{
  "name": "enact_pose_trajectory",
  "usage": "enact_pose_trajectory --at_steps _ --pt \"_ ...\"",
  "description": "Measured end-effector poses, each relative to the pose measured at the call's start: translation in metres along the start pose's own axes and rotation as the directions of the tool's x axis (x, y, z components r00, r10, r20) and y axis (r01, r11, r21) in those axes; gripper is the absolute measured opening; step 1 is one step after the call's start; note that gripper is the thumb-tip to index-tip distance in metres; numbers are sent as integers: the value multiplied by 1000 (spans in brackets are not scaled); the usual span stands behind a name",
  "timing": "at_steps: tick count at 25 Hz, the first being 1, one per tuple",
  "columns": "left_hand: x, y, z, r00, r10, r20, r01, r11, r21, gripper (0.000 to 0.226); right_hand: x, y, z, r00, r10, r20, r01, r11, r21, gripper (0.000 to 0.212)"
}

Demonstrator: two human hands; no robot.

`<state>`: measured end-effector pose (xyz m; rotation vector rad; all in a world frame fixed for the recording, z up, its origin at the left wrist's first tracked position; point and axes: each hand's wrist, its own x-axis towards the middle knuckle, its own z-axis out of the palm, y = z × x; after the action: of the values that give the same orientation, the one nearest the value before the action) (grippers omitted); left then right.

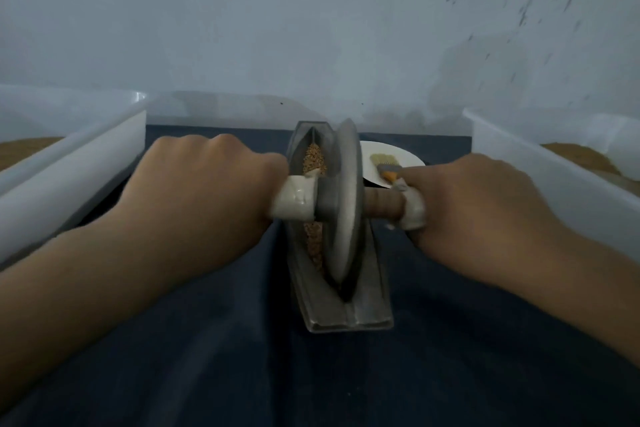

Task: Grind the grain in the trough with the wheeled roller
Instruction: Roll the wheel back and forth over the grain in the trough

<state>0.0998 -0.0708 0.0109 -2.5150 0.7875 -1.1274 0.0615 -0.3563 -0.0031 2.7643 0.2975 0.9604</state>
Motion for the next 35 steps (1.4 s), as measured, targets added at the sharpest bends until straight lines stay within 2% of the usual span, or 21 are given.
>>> enact_pose_trajectory --at_steps 2,4,5,7,9,10,12,14,16,18,21,24,26,29,33,35 --pt "-2 -1 2 998 15 56 -15 1000 0 36 -3 3 -1 1000 3 27 -4 1000 14 27" --pt "11 3 19 985 -54 163 45 997 60 33 17 -3 15 997 54 56 -52 998 -39 23" --pt "22 5 32 983 -89 159 77 994 77 28 35 -8 26 995 78 54 -75 996 -55 24" --pt "49 3 54 958 -216 191 209 976 54 8 71 -14 46 988 122 98 -122 993 -4 16" --pt "69 1 61 934 -262 243 256 965 57 10 94 -15 53 976 153 156 -162 986 43 7" --pt "70 1 59 938 -250 239 242 968 63 9 94 -13 53 973 151 178 -162 985 51 7" --pt "56 3 45 949 -190 250 183 982 53 7 73 -10 42 972 111 209 -123 991 47 21" --pt "27 3 27 971 -104 217 104 995 8 20 41 -7 23 991 20 136 -23 1000 19 26" --pt "5 -1 5 993 -22 120 26 999 -35 20 17 -2 4 998 -45 52 45 999 3 24" --pt "-1 -3 3 999 -5 42 6 999 -33 18 13 0 -1 998 -48 27 48 999 0 23" --pt "17 3 30 982 -128 140 119 990 70 24 39 -10 23 996 49 70 -45 998 -53 27" --pt "58 4 64 953 -268 143 266 963 32 5 87 -13 48 980 119 158 -124 992 22 10" --pt "66 2 68 940 -298 167 298 954 24 9 100 -12 50 975 125 183 -134 990 34 6" --pt "33 3 50 969 -198 147 201 980 -6 18 67 -11 30 988 38 148 -40 999 8 16" --pt "-3 -4 6 1000 4 -5 -4 999 -42 25 5 -2 -5 999 -40 -3 40 998 38 23" --pt "-5 -3 5 999 -1 33 2 999 -33 26 4 0 -4 999 -36 20 35 998 43 27"
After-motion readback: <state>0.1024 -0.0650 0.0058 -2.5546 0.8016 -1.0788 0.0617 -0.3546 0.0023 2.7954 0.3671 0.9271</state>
